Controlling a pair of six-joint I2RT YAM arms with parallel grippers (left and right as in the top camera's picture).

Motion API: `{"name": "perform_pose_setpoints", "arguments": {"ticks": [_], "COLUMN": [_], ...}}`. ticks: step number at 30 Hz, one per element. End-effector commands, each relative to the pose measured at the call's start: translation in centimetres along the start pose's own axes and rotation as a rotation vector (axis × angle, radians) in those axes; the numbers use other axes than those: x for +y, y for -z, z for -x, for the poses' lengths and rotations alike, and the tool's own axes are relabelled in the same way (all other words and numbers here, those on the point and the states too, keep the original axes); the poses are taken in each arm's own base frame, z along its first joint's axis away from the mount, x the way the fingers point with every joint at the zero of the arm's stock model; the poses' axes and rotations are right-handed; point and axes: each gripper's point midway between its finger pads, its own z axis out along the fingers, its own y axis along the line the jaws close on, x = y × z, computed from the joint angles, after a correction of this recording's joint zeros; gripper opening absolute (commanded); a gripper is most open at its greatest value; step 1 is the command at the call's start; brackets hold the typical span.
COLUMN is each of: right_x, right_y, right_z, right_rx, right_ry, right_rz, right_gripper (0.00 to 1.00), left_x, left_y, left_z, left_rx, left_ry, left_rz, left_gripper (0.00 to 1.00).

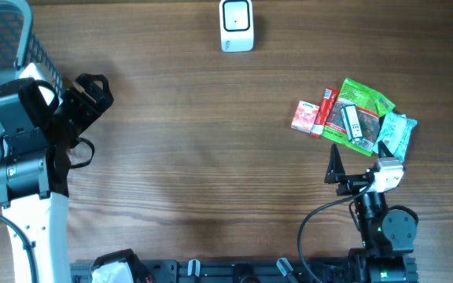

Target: Scan the item barcode

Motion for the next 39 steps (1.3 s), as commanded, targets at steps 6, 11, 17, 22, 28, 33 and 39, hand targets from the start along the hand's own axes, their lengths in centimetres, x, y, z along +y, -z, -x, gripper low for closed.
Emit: {"name": "perform_pose_setpoints", "arguments": {"ticks": [6, 11, 17, 22, 28, 33, 39], "right_x": [0.4, 0.4, 0.4, 0.4, 0.4, 0.4, 0.4], "right_y": [0.1, 0.1, 0.1, 0.1, 0.1, 0.1, 0.1], "right_z": [0.2, 0.2, 0.2, 0.2, 0.2, 0.2, 0.2], "right_rx": [-0.011, -0.011, -0.011, -0.011, -0.011, -0.011, -0.011], "right_ry": [0.012, 0.011, 0.011, 0.011, 0.012, 0.012, 0.011], "right_rz": [0.021, 0.021, 0.021, 0.021, 0.021, 0.021, 0.021], "right_gripper": [1.00, 1.00, 1.00, 1.00, 1.00, 1.00, 1.00], "left_x": [0.1, 0.1, -0.9, -3.1, -5.2, -3.0, -0.1], "left_y": [0.1, 0.1, 3.4, 10.7, 19.6, 23.3, 25.1], "left_z": [0.2, 0.2, 0.4, 1.0, -1.2, -4.7, -8.6], "left_rx": [-0.008, -0.008, -0.072, -0.257, -0.449, -0.514, -0.594], "left_ry": [-0.009, -0.009, -0.025, -0.073, -0.160, -0.180, -0.182], "left_rz": [0.000, 0.000, -0.039, -0.153, -0.316, -0.330, -0.353], "left_gripper": [1.00, 1.00, 1.00, 1.00, 1.00, 1.00, 1.00]}}
